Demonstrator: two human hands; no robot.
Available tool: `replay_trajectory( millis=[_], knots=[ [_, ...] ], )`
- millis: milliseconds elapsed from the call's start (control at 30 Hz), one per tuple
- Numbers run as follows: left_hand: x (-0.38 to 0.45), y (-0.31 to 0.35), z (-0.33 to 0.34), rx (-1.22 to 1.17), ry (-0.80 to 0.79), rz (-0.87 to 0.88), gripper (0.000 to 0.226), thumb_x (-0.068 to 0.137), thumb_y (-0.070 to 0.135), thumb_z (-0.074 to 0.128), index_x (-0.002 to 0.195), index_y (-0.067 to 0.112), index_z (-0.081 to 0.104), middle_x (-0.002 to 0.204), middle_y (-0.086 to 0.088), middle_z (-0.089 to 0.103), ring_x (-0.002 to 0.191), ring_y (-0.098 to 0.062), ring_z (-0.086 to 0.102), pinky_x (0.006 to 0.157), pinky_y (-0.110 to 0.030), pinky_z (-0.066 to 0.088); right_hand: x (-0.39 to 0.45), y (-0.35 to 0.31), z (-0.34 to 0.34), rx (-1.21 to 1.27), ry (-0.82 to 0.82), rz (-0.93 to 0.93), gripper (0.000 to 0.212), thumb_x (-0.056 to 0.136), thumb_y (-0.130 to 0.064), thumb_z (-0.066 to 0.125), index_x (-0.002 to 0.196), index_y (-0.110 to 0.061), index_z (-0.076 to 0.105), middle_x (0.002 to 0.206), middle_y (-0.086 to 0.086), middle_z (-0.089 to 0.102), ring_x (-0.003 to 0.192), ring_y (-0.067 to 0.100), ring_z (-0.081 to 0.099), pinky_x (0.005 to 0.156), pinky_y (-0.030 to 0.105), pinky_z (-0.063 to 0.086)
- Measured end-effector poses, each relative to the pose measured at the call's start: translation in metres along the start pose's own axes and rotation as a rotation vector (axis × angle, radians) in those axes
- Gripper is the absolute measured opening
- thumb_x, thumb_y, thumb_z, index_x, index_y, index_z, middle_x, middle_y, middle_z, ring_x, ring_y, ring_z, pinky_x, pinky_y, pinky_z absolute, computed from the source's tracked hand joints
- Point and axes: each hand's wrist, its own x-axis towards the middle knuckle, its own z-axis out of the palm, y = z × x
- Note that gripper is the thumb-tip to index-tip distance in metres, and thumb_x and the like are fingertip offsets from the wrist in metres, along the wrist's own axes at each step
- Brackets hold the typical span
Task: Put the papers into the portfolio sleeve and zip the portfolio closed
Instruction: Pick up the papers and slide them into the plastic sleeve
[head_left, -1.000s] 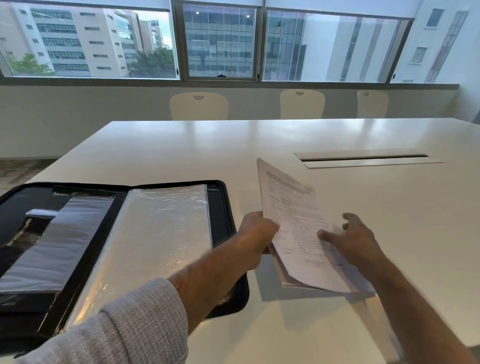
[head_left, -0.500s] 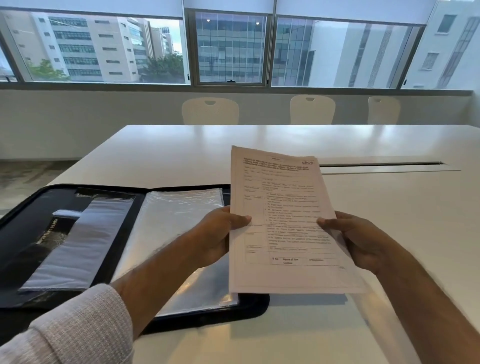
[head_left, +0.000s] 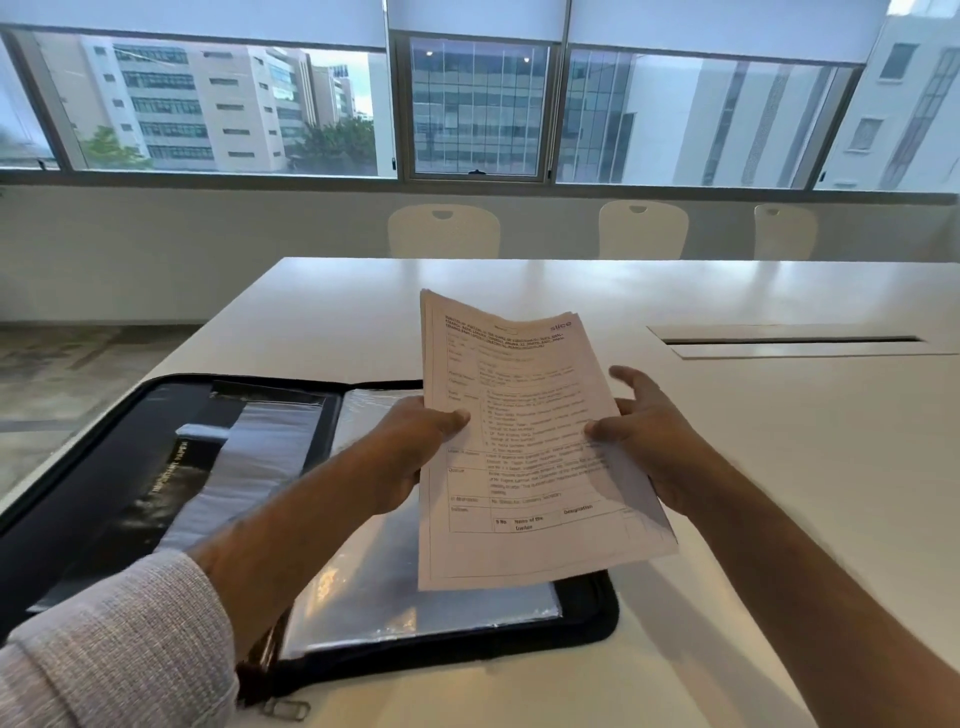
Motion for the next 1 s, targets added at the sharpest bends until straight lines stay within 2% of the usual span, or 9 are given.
replay_trajectory(
  millis=[67,233,333,433,533,633,733,900,1000],
  knots=[
    [0.003,0.003,-0.011,0.029,0.021,0.005,0.015,0.099,0.015,0.055,0.108,0.024,0.063,0.101,-0.004,0.074,0.091,-0.028,0.07,0.066,-0.045,0.057,0.001,-0.006,0.014,-0.063,0.024,-0.046,0.07,0.081,0.008,0.064,0.128,-0.037,0.038,0.105,0.01,0.066,0.083,0.031,0.072,0.063,0.043,0.061],
    [0.008,0.009,-0.027,0.065,0.076,0.014,0.011,0.101,0.022,0.052,0.098,0.027,0.061,0.092,-0.003,0.074,0.084,-0.027,0.07,0.053,-0.038,0.053,0.006,-0.018,0.04,-0.105,-0.013,-0.081,0.03,0.082,0.009,0.055,0.099,-0.014,0.065,0.114,0.003,0.061,0.087,0.027,0.067,0.055,0.029,0.058],
    [0.007,0.015,-0.027,0.093,0.069,0.049,0.013,0.102,0.028,0.049,0.096,0.03,0.061,0.089,0.0,0.076,0.083,-0.025,0.071,0.055,-0.037,0.053,0.014,-0.025,0.048,-0.107,-0.043,-0.06,0.021,0.082,0.008,0.054,0.087,-0.005,0.07,0.112,0.001,0.063,0.085,0.025,0.065,0.05,0.023,0.055],
    [0.004,0.022,-0.02,0.137,-0.042,0.127,0.021,0.096,0.045,0.056,0.109,0.033,0.065,0.093,0.007,0.078,0.09,-0.023,0.073,0.063,-0.04,0.057,0.024,-0.033,0.055,-0.225,-0.099,-0.096,0.015,0.089,-0.012,0.061,0.087,-0.014,0.075,0.1,-0.007,0.07,0.077,0.021,0.067,0.041,0.018,0.05],
    [0.001,0.032,-0.011,0.208,-0.181,0.184,0.055,0.081,0.07,0.051,0.124,0.037,0.061,0.107,0.005,0.075,0.101,-0.023,0.07,0.081,-0.046,0.056,0.033,-0.046,0.06,-0.295,-0.15,-0.157,0.029,0.088,-0.047,0.062,0.088,-0.022,0.076,0.085,-0.012,0.075,0.068,0.02,0.073,0.055,0.026,0.056],
    [0.005,0.042,-0.005,0.243,-0.229,0.188,0.068,0.077,0.081,0.037,0.13,0.043,0.057,0.116,0.006,0.071,0.108,-0.023,0.066,0.091,-0.053,0.051,0.042,-0.059,0.065,-0.32,-0.177,-0.182,0.056,0.081,-0.068,0.055,0.088,-0.017,0.076,0.08,-0.007,0.076,0.066,0.024,0.073,0.064,0.034,0.055],
    [0.015,0.049,-0.004,0.184,-0.199,0.117,0.07,0.08,0.081,0.03,0.133,0.042,0.055,0.124,-0.001,0.064,0.115,-0.031,0.06,0.097,-0.058,0.048,0.053,-0.069,0.071,-0.334,-0.168,-0.207,0.063,0.075,-0.074,0.055,0.087,-0.016,0.075,0.081,-0.002,0.075,0.069,0.03,0.072,0.068,0.04,0.052],
    [0.033,0.046,-0.009,0.131,-0.185,0.139,0.065,0.077,0.077,0.042,0.131,0.042,0.053,0.12,-0.004,0.063,0.113,-0.031,0.061,0.092,-0.054,0.051,0.072,-0.072,0.077,-0.412,-0.133,-0.233,0.041,0.08,-0.06,0.064,0.083,-0.021,0.072,0.08,0.0,0.071,0.053,0.015,0.069,0.046,0.018,0.043],
    [0.046,0.043,-0.01,0.064,-0.161,0.17,0.059,0.081,0.076,0.04,0.132,0.048,0.05,0.113,0.002,0.067,0.109,-0.028,0.063,0.089,-0.052,0.051,0.082,-0.072,0.081,-0.411,-0.157,-0.206,0.049,0.075,-0.068,0.061,0.086,-0.022,0.07,0.077,-0.003,0.071,0.052,0.014,0.07,0.044,0.019,0.045]
  ],
)
